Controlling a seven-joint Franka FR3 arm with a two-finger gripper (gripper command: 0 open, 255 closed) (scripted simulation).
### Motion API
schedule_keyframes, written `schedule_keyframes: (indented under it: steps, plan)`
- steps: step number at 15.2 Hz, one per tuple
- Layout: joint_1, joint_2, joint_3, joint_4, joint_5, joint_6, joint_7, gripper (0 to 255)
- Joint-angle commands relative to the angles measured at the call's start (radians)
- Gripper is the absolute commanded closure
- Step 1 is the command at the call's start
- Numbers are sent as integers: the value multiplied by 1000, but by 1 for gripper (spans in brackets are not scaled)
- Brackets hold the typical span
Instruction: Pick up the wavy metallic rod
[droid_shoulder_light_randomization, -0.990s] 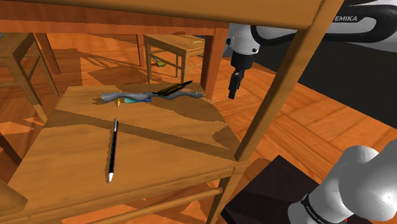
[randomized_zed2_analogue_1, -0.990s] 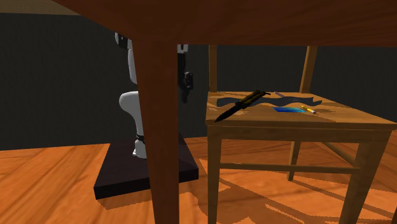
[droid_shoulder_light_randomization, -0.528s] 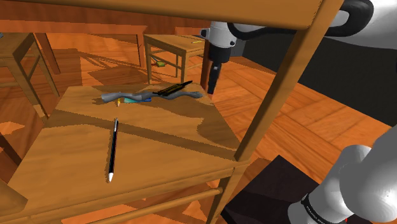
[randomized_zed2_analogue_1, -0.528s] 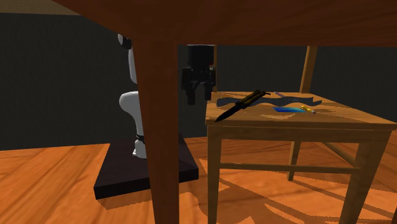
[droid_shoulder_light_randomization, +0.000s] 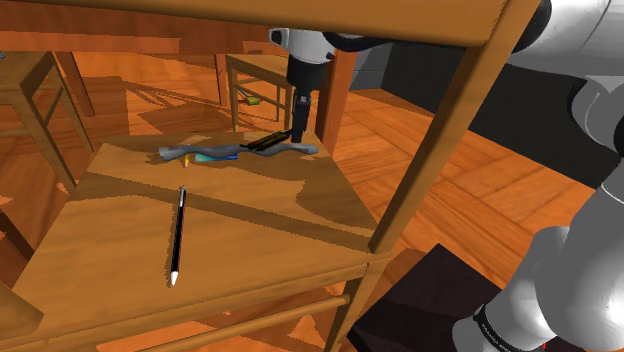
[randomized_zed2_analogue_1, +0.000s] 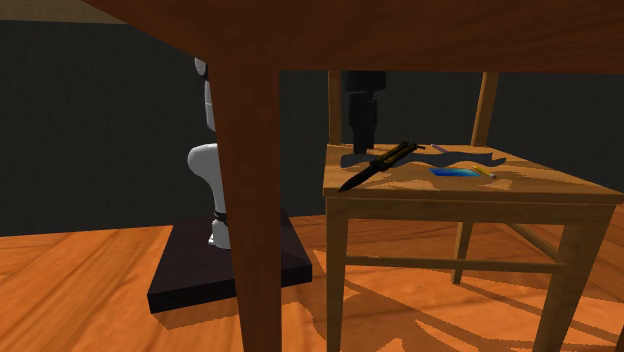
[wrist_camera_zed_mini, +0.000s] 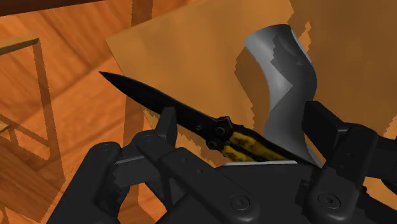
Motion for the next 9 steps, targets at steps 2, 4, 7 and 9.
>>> schedule_keyframes:
  steps: [2,4,7,9]
  plan:
    - [34,86,32,117,-23,-1,-42,0]
    - [58,134,51,191,-40,-12,-65,0]
    - [97,208,80,308,-70,-33,-100,0]
    - [128,259,96,390,-91,-51,-124,0]
